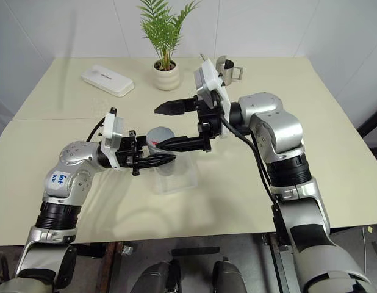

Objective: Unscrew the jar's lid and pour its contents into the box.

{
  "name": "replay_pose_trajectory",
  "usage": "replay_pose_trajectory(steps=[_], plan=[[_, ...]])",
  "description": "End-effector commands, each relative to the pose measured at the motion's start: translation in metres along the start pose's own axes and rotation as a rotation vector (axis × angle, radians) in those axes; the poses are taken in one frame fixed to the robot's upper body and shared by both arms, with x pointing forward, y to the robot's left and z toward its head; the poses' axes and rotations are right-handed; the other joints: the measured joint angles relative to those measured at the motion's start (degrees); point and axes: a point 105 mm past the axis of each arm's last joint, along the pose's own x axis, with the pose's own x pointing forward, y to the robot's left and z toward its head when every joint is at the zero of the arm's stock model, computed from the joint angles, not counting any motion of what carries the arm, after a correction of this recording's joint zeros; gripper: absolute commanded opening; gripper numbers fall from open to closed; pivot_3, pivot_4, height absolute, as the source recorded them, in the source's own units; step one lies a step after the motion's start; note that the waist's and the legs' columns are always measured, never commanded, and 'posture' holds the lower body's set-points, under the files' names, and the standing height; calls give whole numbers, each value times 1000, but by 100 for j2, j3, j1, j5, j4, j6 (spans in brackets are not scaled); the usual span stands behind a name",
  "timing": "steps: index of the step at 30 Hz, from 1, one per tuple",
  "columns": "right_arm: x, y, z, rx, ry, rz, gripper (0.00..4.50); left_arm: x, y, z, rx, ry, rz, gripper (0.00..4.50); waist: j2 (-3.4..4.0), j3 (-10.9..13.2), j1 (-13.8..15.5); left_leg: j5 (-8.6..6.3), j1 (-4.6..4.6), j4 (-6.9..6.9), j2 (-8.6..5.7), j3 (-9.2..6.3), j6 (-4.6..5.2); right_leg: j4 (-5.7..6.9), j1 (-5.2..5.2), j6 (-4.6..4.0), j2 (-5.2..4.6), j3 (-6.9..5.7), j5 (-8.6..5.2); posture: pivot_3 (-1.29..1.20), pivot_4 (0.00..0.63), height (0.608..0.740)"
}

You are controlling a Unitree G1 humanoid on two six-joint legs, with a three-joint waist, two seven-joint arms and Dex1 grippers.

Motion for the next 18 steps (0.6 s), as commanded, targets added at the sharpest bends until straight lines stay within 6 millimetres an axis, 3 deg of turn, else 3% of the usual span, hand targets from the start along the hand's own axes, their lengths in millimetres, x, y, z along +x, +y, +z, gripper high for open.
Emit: replay_pose_trajectory(steps=[1,8,18], plan=[[7,0,9,-51,-21,-50,4465,-1,3,11,41,-42,31,2073,0,0,-1,0,0,0,0,1,0,0,0,0,0,1,0,0,150,740],[22,-15,3,-44,-20,-171,4465,7,1,13,33,-67,18,2073,0,0,-3,2,1,1,0,1,-2,3,0,0,4,3,0,0,150,740],[22,-19,-1,-33,-27,-193,4465,14,0,21,31,-100,0,2073,0,0,-1,2,1,0,-1,1,-2,2,0,0,10,4,0,0,150,740]])
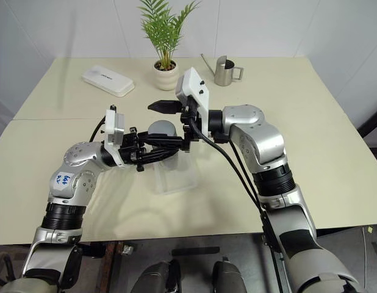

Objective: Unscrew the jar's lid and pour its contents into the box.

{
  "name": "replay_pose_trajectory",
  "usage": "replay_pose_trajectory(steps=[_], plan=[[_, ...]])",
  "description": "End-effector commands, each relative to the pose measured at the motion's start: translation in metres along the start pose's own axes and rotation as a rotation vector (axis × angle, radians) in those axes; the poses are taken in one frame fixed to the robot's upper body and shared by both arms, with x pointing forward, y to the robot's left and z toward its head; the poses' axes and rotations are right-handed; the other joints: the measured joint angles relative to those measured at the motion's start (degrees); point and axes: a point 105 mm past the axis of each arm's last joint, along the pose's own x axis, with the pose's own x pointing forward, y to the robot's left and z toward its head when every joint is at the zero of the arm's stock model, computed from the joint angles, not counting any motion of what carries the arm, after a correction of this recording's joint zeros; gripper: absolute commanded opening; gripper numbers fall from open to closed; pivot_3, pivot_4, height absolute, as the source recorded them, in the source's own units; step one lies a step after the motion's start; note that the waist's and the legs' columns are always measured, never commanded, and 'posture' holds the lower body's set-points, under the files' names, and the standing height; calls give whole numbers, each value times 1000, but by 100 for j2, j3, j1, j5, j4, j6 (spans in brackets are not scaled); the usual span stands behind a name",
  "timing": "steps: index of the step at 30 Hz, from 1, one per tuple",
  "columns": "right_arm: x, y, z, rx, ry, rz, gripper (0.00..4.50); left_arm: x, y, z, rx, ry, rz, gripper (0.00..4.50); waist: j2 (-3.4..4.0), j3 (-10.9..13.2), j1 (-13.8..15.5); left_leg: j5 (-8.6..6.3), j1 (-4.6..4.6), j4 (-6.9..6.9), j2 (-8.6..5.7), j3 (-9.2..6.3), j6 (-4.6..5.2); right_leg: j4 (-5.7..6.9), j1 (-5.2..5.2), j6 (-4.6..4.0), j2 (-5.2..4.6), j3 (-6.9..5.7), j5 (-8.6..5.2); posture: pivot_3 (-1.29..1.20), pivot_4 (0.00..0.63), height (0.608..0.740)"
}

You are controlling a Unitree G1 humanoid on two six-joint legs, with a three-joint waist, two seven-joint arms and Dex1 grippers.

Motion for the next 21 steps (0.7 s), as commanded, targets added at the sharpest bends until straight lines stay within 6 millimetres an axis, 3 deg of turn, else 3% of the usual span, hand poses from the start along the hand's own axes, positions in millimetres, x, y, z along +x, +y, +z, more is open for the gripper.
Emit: replay_pose_trajectory(steps=[1,14,21], plan=[[-2,-2,10,-40,-31,-9,4465,6,-3,20,53,-56,-34,2073,0,0,-3,0,0,0,0,0,0,0,0,0,0,0,0,0,150,740],[-47,-28,-3,-13,38,-53,4465,7,-5,22,38,-85,-48,2073,0,0,-2,1,1,1,0,0,1,0,1,0,2,0,0,0,150,740],[-85,-49,-7,8,80,-168,4465,5,-6,21,41,-87,-50,2073,1,1,30,2,1,4,0,2,2,0,2,0,0,1,0,0,150,740]])
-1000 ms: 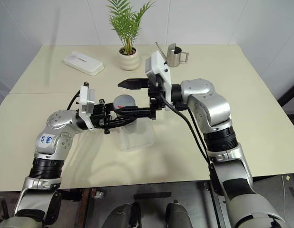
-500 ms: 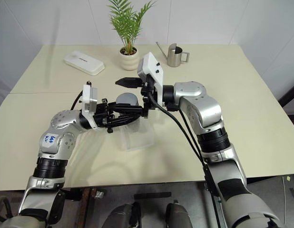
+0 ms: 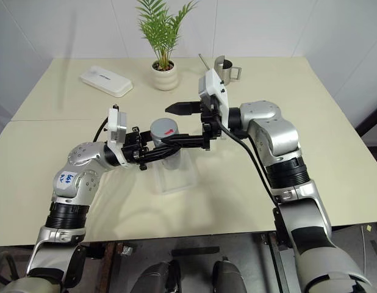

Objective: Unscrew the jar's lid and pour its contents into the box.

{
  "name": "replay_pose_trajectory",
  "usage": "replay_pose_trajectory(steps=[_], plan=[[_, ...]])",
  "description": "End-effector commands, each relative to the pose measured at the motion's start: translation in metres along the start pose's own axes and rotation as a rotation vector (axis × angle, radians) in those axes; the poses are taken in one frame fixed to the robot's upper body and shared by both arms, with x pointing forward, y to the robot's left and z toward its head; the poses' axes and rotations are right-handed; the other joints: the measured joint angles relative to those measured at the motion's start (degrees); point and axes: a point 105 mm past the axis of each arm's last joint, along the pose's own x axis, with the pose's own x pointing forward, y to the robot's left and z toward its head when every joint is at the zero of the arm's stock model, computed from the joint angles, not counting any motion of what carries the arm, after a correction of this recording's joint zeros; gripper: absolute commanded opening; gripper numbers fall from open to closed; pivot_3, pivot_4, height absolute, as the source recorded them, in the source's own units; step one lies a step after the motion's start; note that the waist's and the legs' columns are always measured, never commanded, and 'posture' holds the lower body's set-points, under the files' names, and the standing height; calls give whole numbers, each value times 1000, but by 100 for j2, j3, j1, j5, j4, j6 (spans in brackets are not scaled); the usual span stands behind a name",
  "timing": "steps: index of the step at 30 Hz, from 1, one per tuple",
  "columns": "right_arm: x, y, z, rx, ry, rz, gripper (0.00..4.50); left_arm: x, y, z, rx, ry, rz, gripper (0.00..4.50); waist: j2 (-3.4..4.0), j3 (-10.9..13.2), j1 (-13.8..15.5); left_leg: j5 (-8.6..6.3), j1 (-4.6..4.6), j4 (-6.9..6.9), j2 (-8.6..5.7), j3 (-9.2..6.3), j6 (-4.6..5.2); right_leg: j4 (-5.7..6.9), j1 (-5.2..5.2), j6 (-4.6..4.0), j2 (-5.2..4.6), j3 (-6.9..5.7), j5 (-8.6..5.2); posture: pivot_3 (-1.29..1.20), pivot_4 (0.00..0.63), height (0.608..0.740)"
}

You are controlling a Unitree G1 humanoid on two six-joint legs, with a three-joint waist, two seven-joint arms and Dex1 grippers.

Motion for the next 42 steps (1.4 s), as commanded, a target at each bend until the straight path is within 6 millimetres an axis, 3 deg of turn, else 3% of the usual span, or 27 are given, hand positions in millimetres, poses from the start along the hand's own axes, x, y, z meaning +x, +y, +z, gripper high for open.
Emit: replay_pose_trajectory(steps=[1,5,8,17,22,27,37,42], plan=[[-34,-23,5,-19,21,-154,4465,5,-12,19,66,-63,-85,2073,0,0,59,1,-2,3,-2,-7,2,-1,5,0,-1,-5,0,0,150,740],[-48,-25,5,-13,29,-174,4465,2,-10,19,69,-52,-78,2073,1,0,1,-1,-1,3,-1,-2,5,-8,6,0,-2,0,0,0,150,740],[-46,-18,12,-13,2,-135,4465,1,-8,18,74,-40,-68,2073,3,2,-18,2,2,-2,4,2,0,-7,5,0,3,1,0,0,150,740],[3,33,42,-25,-115,88,4465,3,-5,15,77,-22,-59,2073,4,2,2,5,1,3,8,-5,-4,-2,5,0,-1,1,0,0,150,740],[35,42,39,-44,-97,80,4465,6,-5,15,76,-21,-64,2073,4,2,7,5,1,4,6,-7,-4,1,5,0,-1,1,0,0,150,740],[54,49,34,-54,-81,79,4465,7,-6,14,74,-23,-63,2073,4,2,3,4,0,2,4,-6,-4,0,4,0,1,0,0,0,150,740],[48,22,38,-63,-88,-29,4465,9,-8,12,68,-26,-68,2073,4,2,-3,5,1,2,4,-5,-4,1,4,0,5,1,0,0,150,740],[23,8,39,-76,-88,-83,4465,7,-7,12,71,-25,-63,2073,4,2,5,5,0,0,4,-5,-4,0,3,0,5,0,0,0,150,740]])
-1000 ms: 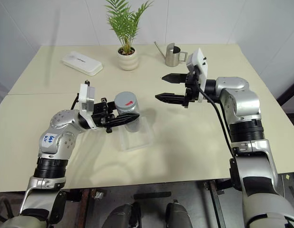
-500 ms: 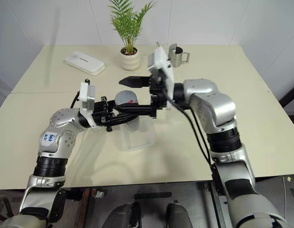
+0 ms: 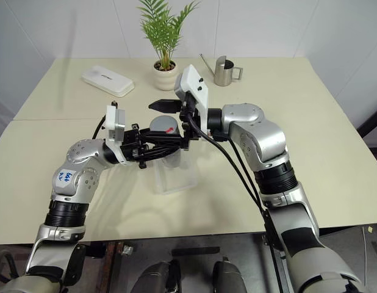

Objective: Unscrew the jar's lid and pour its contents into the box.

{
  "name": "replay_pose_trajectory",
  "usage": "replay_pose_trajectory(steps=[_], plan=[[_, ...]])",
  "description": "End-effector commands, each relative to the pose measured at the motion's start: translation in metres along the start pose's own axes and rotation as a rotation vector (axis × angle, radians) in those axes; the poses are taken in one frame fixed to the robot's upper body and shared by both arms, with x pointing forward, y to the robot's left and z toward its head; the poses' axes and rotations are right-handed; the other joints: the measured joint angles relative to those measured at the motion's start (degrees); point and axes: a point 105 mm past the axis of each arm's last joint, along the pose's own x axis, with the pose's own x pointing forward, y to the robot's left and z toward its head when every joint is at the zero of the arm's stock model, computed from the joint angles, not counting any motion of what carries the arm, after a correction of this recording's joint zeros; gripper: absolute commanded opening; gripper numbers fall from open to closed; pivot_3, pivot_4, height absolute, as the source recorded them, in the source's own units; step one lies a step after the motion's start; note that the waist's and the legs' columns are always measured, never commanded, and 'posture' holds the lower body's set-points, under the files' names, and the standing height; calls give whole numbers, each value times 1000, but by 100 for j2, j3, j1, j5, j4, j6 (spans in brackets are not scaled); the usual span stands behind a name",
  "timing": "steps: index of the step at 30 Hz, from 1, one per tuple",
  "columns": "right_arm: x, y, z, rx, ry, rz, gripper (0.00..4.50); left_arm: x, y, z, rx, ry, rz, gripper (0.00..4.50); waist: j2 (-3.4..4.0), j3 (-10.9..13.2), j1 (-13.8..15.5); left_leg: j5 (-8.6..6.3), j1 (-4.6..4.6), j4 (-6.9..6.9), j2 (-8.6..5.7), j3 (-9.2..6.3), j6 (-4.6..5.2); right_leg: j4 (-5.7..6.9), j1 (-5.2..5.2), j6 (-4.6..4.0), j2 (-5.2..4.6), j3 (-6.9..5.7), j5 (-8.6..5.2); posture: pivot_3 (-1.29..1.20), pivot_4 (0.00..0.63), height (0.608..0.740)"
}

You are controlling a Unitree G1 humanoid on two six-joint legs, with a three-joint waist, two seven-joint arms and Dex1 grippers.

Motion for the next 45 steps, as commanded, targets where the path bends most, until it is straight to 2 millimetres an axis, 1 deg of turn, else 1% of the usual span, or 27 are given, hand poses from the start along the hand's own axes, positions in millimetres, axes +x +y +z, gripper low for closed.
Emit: replay_pose_trajectory(steps=[1,6,8,12,16,19,21,24,28,31,33,37,45], plan=[[-30,-19,22,-77,-41,-102,4465,1,-4,8,42,-19,-29,2073,0,0,1,0,0,1,0,0,1,0,0,0,0,0,0,0,150,740],[-53,-28,15,-73,-6,-155,4465,1,-4,7,40,-20,-28,2073,0,0,-3,0,0,1,-1,1,1,0,0,0,-1,0,0,0,150,740],[-67,-35,12,-64,11,-202,4465,1,-4,7,39,-21,-28,2073,0,0,-3,0,0,1,0,1,1,0,0,0,0,0,0,0,150,740],[-88,-42,7,-47,36,-266,4465,1,-4,6,38,-22,-29,2073,0,0,56,0,-1,5,-3,0,3,-1,3,0,-5,-2,0,0,150,740],[-100,-42,3,-33,46,-293,4465,0,-4,6,39,-22,-32,2073,0,0,9,-1,0,2,-3,4,5,-6,2,0,-6,2,0,0,150,740],[-107,-40,6,-19,28,-300,4465,-2,-3,5,36,-15,-31,2073,0,0,-8,2,1,-4,1,3,0,-5,2,0,0,0,0,0,150,740],[-102,-36,14,-15,-12,-271,4465,-3,-3,4,36,-12,-31,2073,2,2,-7,2,1,-3,1,4,0,-4,1,0,1,1,0,0,150,740],[-88,-26,25,-14,-62,-203,4465,-2,-2,5,39,-8,-32,2073,2,1,-7,2,1,0,2,4,0,-3,1,0,0,1,0,0,150,740],[-60,-8,36,-20,-103,-106,4465,-2,-1,5,41,-6,-35,2073,2,1,-2,2,1,1,2,2,0,-1,1,0,-2,2,0,0,150,740],[-37,3,37,-23,-103,-57,4465,-1,-1,5,41,-5,-37,2073,2,1,-2,2,1,1,2,1,0,-1,1,0,-4,1,0,0,150,740],[-26,8,35,-37,-86,-36,4465,-1,-2,4,40,-4,-39,2073,3,1,-4,2,1,0,2,1,0,-1,1,0,-3,1,0,0,150,740],[-13,13,35,-77,-58,4,4465,0,-2,4,39,-4,-43,2073,2,1,12,2,-1,1,0,-1,1,-1,1,0,-3,0,0,0,150,740],[-1,15,30,-79,-27,27,4465,1,-3,4,37,-5,-41,2073,2,1,-4,2,0,0,-1,0,1,0,1,0,-2,0,0,0,150,740]])
